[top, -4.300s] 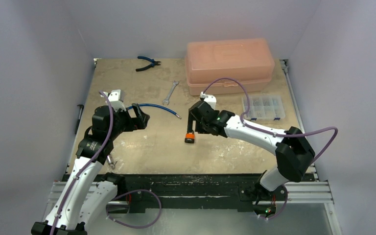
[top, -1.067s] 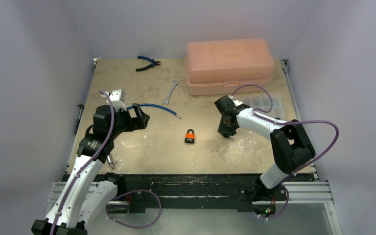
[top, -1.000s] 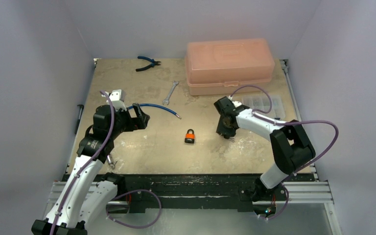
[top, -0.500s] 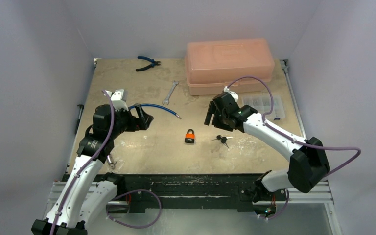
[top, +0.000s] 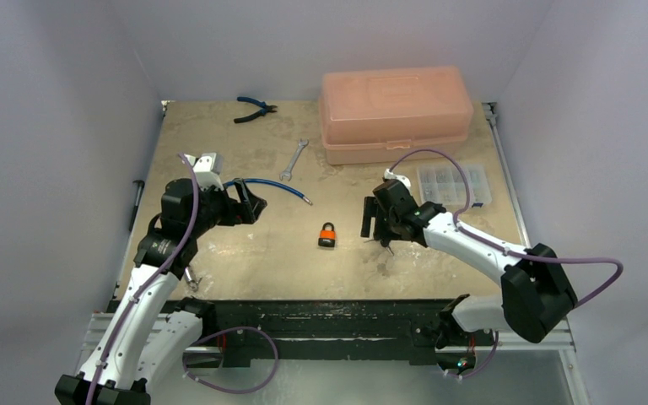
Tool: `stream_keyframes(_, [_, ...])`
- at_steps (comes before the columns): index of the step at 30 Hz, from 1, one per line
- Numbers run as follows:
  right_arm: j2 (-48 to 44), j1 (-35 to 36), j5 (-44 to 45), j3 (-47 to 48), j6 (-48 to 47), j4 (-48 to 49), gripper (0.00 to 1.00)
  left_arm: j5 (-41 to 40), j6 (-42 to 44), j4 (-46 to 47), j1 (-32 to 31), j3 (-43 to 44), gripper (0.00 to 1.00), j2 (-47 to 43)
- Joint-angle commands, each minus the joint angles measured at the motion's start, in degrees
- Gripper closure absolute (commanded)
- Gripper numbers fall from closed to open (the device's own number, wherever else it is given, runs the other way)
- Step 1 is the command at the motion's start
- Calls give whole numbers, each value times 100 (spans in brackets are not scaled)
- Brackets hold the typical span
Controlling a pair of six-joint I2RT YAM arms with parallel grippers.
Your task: Unlock with the key
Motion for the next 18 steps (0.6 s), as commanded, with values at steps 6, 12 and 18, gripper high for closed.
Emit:
stream_keyframes(6, [626, -24, -34, 169, -1238, 556, 20, -16, 113, 190, 38, 11, 10, -45])
stream_keyframes(12, [983, -152, -123, 169, -1148, 508, 25, -30, 118, 170, 38, 20, 11, -39])
stream_keyframes(18, [1642, -202, -317, 224, -1062, 499, 41, -50, 122, 165, 38, 24, 11, -36])
